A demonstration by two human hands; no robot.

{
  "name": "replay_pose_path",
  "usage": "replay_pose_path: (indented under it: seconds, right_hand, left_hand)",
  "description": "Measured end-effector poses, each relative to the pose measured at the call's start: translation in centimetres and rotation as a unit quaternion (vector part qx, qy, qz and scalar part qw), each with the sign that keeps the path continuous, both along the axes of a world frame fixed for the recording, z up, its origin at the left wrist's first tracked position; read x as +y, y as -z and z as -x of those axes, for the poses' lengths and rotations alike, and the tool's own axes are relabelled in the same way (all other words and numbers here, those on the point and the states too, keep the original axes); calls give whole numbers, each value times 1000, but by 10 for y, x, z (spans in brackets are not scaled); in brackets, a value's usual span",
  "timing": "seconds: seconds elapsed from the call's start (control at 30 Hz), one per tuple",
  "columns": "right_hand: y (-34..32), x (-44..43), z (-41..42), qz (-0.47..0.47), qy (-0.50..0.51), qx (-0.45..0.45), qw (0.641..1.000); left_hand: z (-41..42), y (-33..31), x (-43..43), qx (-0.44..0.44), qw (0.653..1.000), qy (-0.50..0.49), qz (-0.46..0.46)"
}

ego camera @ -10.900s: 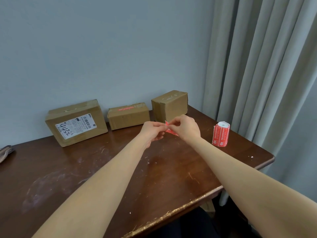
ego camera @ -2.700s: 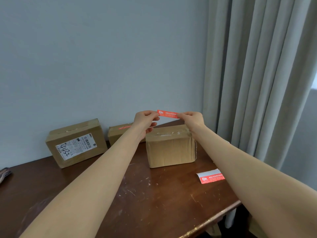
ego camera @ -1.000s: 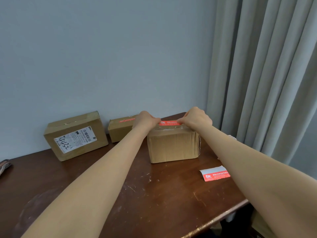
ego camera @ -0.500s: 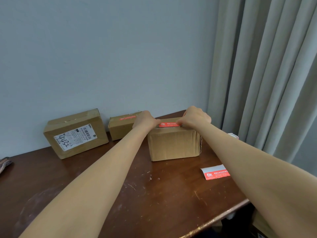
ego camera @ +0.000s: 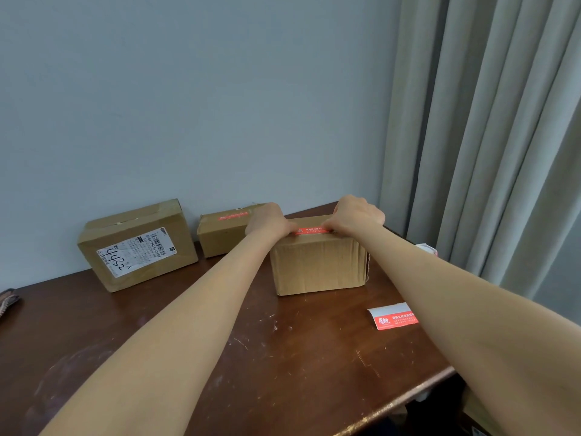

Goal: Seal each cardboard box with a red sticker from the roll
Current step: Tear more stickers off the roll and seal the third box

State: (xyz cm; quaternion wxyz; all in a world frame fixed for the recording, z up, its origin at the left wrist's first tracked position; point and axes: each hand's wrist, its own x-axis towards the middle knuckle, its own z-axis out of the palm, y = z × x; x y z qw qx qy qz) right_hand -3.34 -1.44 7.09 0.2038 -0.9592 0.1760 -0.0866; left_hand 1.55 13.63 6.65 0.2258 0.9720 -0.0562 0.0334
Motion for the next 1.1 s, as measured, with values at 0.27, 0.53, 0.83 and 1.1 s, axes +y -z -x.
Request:
replay_pose_path:
  seconds: [0.27,0.53,0.83,1.1]
  right_hand:
    - [-4,3,2,52,1,8,999]
    - [-6,9,2,82,-8,22,996]
    - [-13,-2,7,42,-1,52,998]
    - [3,-7,4,-13,49,5,999]
  left_hand:
    - [-1,1,1,-7,1000,4,-16]
    - [2,1,0,-5,1000,5,-22]
    - [-1,3,13,37,998,-8,58]
    - [9,12,1,49,995,-39,83]
